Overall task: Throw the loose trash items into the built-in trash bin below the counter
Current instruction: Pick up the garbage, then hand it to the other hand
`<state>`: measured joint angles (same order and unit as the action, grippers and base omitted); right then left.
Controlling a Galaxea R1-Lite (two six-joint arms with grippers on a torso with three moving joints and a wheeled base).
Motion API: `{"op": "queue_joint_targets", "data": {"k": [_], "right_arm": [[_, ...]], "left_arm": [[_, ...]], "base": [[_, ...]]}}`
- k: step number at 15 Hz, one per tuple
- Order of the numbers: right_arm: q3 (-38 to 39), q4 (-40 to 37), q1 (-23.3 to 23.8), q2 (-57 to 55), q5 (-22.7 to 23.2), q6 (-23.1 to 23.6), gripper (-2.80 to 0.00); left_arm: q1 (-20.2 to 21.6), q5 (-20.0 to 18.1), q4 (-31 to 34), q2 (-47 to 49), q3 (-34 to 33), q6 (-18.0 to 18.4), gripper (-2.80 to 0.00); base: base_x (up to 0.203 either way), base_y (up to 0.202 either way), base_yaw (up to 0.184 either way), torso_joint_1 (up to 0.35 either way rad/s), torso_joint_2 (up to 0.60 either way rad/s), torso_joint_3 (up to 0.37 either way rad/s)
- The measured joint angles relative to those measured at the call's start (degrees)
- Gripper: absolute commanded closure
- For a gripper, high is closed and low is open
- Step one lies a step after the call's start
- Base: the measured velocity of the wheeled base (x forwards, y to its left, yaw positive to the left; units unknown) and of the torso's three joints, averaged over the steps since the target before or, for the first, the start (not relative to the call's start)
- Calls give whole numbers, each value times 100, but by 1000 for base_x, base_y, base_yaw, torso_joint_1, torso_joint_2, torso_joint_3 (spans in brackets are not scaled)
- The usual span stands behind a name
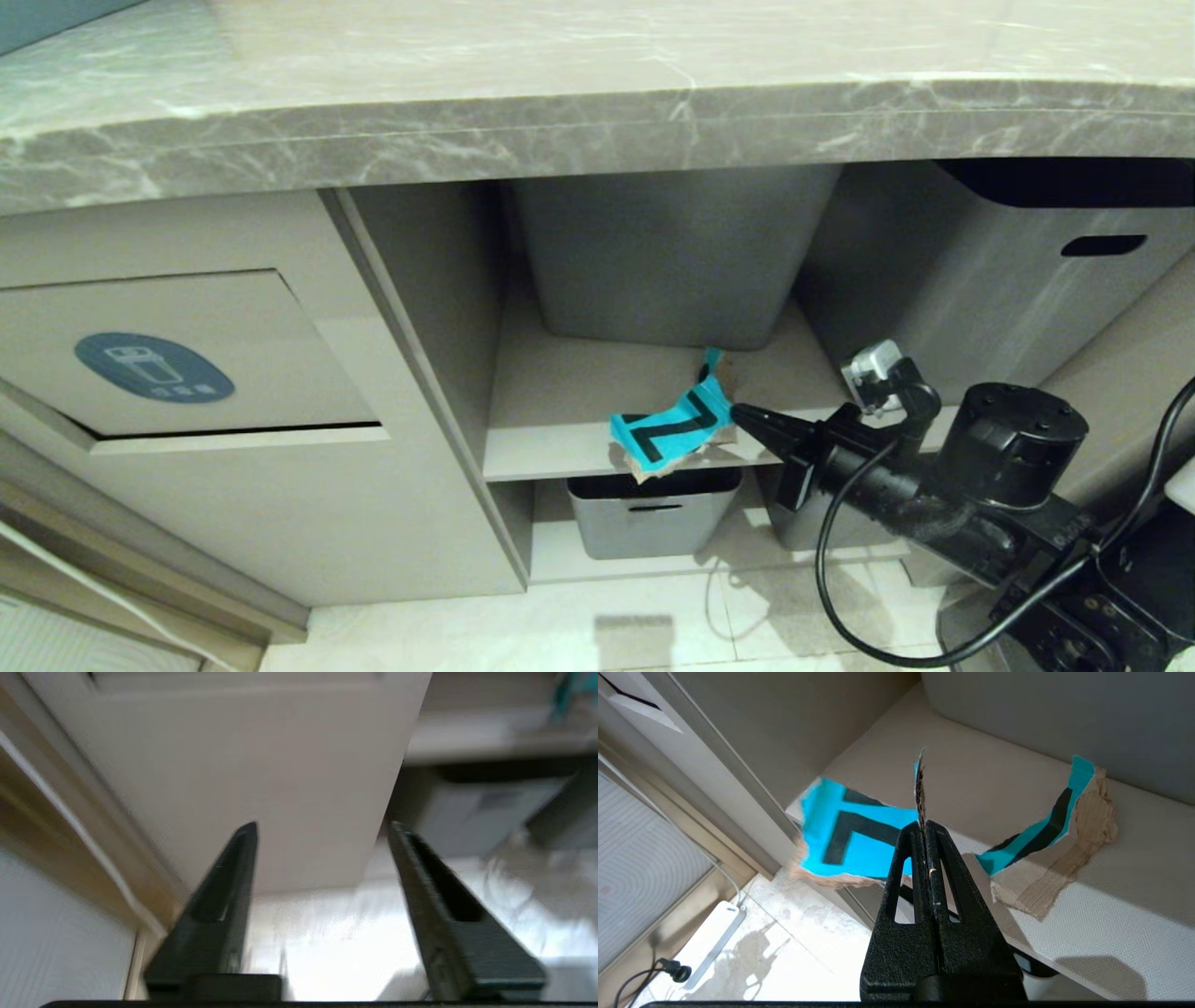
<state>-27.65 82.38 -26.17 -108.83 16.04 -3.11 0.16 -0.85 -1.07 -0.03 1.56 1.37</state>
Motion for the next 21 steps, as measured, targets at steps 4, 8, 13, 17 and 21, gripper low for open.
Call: {"op": "queue_joint_targets", "data": {"k": [4, 8, 13, 17, 21], "right_arm": [[-225, 2, 7, 17, 48, -5, 0], [-397, 0, -4, 17, 62, -16, 0], [-411, 0, -9, -15, 51, -2, 0], [-486, 2, -88, -43, 370, 13, 0], [-623, 9, -174, -63, 416, 13, 0]], "left_arm": [[-74, -443, 187, 617, 1440, -936, -280], [-401, -2693, 94, 2144, 2364, -3019, -280], [-1269, -3855, -202, 3937, 2363, -3492, -280], [-1731, -3880, -922, 5119, 2250, -3530, -280], [-2225, -3839, -2715, 6695, 2155, -3549, -280]], "base": [[0, 0, 0, 0, 0, 0], [0, 0, 0, 0, 0, 0], [0, 0, 0, 0, 0, 0], [0, 0, 0, 0, 0, 0], [0, 0, 0, 0, 0, 0]]}}
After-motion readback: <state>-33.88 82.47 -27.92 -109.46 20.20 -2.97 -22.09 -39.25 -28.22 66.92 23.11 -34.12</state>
